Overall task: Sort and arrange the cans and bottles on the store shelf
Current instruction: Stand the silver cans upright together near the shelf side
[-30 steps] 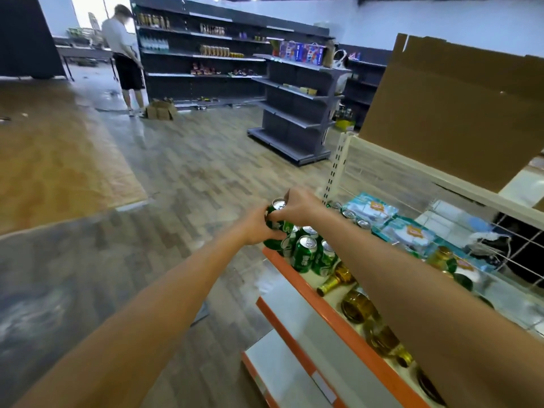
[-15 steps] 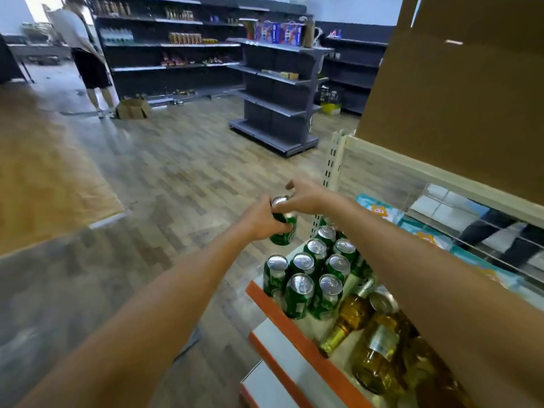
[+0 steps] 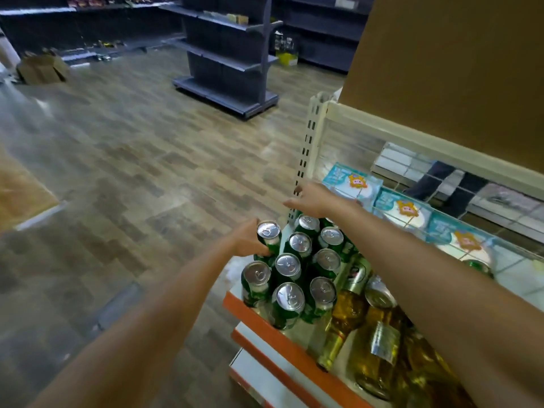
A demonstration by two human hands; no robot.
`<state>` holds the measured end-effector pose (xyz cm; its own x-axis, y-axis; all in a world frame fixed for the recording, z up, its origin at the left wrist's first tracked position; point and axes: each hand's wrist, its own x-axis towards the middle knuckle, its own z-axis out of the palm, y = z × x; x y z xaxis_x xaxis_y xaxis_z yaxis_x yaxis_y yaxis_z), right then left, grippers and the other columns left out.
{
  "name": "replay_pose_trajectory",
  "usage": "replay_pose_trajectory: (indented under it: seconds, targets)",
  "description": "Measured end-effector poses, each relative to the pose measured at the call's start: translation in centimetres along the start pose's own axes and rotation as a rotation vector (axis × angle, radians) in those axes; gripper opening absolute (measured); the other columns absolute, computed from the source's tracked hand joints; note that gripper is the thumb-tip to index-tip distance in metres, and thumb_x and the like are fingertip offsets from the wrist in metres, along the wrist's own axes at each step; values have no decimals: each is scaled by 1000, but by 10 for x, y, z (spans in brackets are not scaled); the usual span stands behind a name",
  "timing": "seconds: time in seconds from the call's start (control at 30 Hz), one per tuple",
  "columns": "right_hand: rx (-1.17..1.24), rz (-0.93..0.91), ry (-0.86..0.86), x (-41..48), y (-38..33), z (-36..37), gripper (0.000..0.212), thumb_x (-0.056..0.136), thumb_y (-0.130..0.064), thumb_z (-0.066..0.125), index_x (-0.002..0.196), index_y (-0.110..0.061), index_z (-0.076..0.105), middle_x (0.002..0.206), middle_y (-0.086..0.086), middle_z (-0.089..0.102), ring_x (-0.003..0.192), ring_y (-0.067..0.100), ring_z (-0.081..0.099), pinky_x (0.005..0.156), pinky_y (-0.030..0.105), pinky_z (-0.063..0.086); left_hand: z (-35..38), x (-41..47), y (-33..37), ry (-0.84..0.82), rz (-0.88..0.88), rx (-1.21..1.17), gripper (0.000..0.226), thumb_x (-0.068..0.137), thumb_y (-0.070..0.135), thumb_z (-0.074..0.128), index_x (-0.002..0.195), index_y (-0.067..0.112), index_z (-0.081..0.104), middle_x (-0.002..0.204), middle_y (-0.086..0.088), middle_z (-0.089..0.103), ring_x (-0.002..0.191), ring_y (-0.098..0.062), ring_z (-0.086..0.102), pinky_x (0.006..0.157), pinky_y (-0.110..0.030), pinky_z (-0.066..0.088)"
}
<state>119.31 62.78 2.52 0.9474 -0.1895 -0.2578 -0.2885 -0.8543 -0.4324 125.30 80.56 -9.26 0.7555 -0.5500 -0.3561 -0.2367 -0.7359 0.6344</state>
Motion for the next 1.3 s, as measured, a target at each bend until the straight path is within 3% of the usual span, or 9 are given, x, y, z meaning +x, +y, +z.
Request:
replay_pose_trajectory:
  seconds: [0.1,0.23,0.37,0.53,0.63,0.77,0.87,1.0,1.3]
  targets:
    - [17,59,14,-1,3,-1,55,94,-41,62,134,-6,51,133,14,58,117,29,56,92,32,45,3,-2,6,-40,107,96,50,60,25,84,97,19,51,97,-5,62,90,-28,62,77,-40,53]
    - [14,135,45,-5,5,-3,52,96,-38,59,132,-2,52,132,16,58,117,30,55,95,35,46,0,-11,17,-90,221,129,53,67,14,84,104,16,47,103,-5,59,91,-21,58,82,-37,51]
    - [11,179,69,-9,5,3,53,93,-41,60,128,-1,53,129,16,59,112,29,57,94,37,48,-1,-8,17,-146,274,152,46,72,12,83,104,15,50,99,0,58,89,-17,55,75,-28,45]
    - [11,224,89,-17,6,6,32,94,-40,59,109,-12,52,96,2,56,94,23,51,66,28,38,-5,-8,16,-191,309,141,46,72,9,83,108,15,56,104,-2,64,94,-16,60,73,-22,47]
    - [23,252,97,-25,4,1,46,94,-41,60,125,-7,54,114,8,59,109,27,56,79,30,43,-17,-8,21,-264,292,223,63,73,1,80,129,4,51,121,-12,62,107,-23,60,84,-25,50]
    - [22,309,111,-42,1,-2,52,94,-38,58,131,-2,53,129,17,59,117,31,55,96,38,47,-39,-2,42,-355,219,350,87,82,4,73,153,9,23,146,-20,44,128,-33,50,103,-36,44]
    - [24,346,130,-58,1,0,54,94,-40,59,129,2,55,131,21,58,117,35,57,99,45,48,-53,-4,68,-278,266,378,73,90,14,67,152,10,27,149,-17,42,133,-32,45,107,-36,39]
    - [24,386,159,-84,1,-1,51,95,-39,58,128,-2,55,128,15,60,113,32,59,96,42,50,-60,-15,102,-207,378,422,64,91,14,65,148,9,37,145,-15,47,130,-31,48,105,-36,40]
    - [-31,496,232,-146,8,-3,45,94,-37,58,128,-8,55,125,13,60,107,27,58,88,37,49,-41,-46,152,-162,566,624,67,89,33,65,148,15,38,148,-12,45,131,-29,47,106,-39,41]
